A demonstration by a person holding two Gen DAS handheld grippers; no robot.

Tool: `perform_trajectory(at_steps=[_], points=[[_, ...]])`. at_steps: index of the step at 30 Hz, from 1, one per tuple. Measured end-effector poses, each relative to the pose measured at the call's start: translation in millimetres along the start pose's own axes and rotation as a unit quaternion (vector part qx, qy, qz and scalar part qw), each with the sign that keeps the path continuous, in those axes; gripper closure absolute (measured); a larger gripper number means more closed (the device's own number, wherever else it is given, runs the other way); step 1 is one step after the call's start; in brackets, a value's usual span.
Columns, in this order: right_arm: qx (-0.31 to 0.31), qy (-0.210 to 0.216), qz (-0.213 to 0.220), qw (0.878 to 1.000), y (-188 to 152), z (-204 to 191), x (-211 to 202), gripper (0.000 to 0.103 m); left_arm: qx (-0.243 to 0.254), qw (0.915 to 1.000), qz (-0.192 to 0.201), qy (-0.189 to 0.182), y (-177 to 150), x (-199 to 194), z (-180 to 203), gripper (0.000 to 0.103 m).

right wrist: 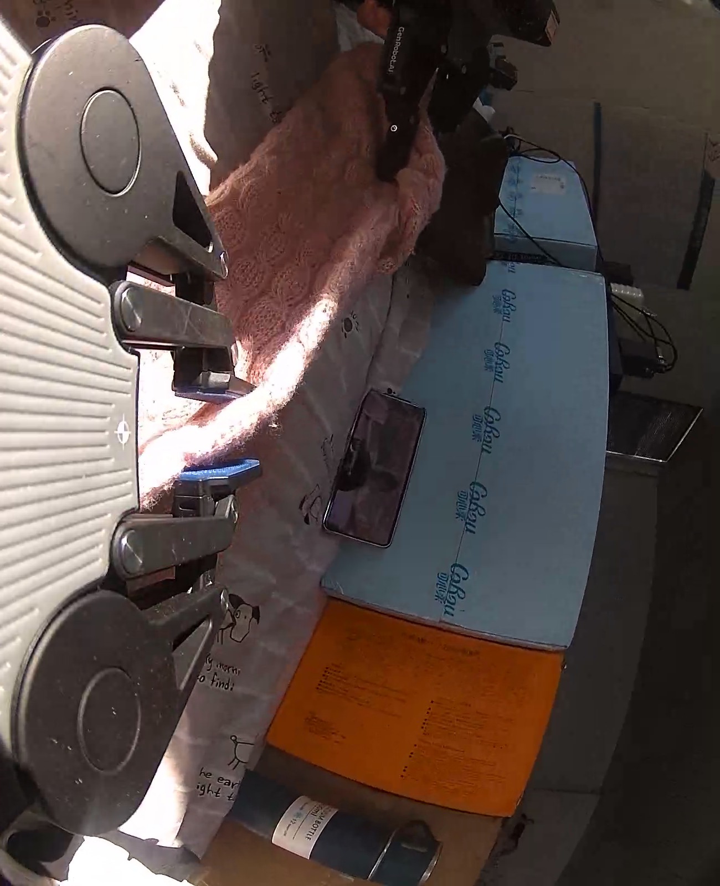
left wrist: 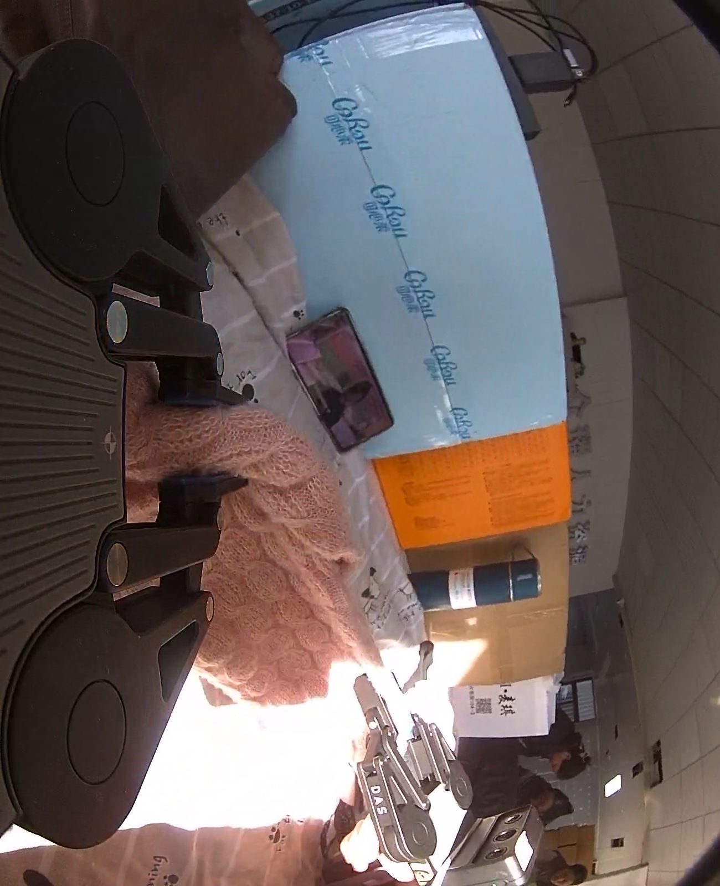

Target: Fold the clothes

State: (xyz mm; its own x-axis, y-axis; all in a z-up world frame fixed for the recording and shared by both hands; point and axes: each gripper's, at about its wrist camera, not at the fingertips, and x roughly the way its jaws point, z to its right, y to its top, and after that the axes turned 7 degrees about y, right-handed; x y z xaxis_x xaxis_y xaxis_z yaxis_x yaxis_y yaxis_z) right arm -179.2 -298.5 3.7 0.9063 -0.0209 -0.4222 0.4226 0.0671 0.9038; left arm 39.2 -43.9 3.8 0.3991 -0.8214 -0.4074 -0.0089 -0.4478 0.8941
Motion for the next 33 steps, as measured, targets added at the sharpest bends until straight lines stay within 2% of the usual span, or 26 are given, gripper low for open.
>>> perform_trajectory(at_steps=[2, 3, 4, 5, 7, 9, 10, 12, 17, 21, 23, 26, 28, 29, 30, 33], points=[[0.016, -0.009, -0.006, 1.0, 1.1, 9.0, 10.6, 0.08, -0.028, 0.9992, -0.027, -0.002, -0.4, 16.8, -8.0, 0.078], [0.026, -0.019, -0.009, 0.999, -0.3, 12.2, 13.6, 0.073, -0.036, 0.9989, -0.031, -0.001, -1.3, 21.4, -9.9, 0.078], [0.032, -0.03, -0.007, 0.999, -1.9, 14.2, 13.3, 0.061, -0.041, 0.9987, -0.031, 0.001, -2.5, 24.5, -11.0, 0.075], [0.037, -0.041, -0.005, 0.998, -3.6, 16.4, 12.2, 0.056, -0.047, 0.9984, -0.031, 0.004, -3.6, 27.6, -12.2, 0.071], [0.04, -0.059, 0.002, 0.997, -7.9, 22.8, 3.2, 0.046, -0.056, 0.998, -0.029, 0.009, -6.1, 31.6, -14.5, 0.059], [0.043, -0.077, 0.009, 0.996, -12.2, 29.1, -5.7, 0.038, -0.062, 0.9976, -0.021, 0.021, -9.1, 29.2, -17.9, 0.042], [0.045, -0.086, 0.013, 0.995, -14.4, 32.3, -10.2, 0.035, -0.065, 0.9974, -0.017, 0.026, -10.3, 27.7, -20.2, 0.039], [0.05, -0.104, 0.02, 0.993, -19.1, 38.8, -19.3, 0.031, -0.071, 0.9967, -0.009, 0.038, -12.4, 24.6, -25.3, 0.026], [0.091, -0.16, 0.024, 0.983, -39.5, 63.3, -39.6, 0.023, -0.084, 0.9947, 0.0, 0.058, -13.6, 21.7, -33.4, 0.024], [0.148, -0.229, 0.038, 0.961, -47.7, 85.3, -50.2, 0.023, -0.087, 0.9937, 0.005, 0.071, -12.3, 17.6, -39.3, 0.023], [0.178, -0.247, 0.057, 0.951, -49.4, 92.7, -56.5, 0.022, -0.116, 0.9914, 0.017, 0.059, -10.6, 7.8, -48.2, 0.023], [0.249, -0.274, 0.088, 0.925, -53.7, 103.9, -67.0, 0.019, -0.168, 0.9838, 0.032, 0.054, -14.7, -10.4, -56.6, 0.009], [0.315, -0.279, 0.097, 0.902, -59.2, 111.9, -74.6, 0.019, -0.198, 0.9781, 0.04, 0.051, -20.7, -22.5, -58.2, 0.008], [0.337, -0.274, 0.1, 0.895, -61.9, 113.7, -77.4, 0.019, -0.204, 0.977, 0.042, 0.043, -24.7, -26.8, -56.8, 0.007], [0.349, -0.269, 0.103, 0.892, -63.6, 113.2, -79.0, 0.019, -0.205, 0.9772, 0.043, 0.035, -28.4, -29.5, -54.4, 0.005], [0.372, -0.263, 0.101, 0.884, -66.9, 110.3, -80.9, 0.017, -0.16, 0.9862, 0.041, 0.011, -33.9, -29.8, -41.9, 0.003]])
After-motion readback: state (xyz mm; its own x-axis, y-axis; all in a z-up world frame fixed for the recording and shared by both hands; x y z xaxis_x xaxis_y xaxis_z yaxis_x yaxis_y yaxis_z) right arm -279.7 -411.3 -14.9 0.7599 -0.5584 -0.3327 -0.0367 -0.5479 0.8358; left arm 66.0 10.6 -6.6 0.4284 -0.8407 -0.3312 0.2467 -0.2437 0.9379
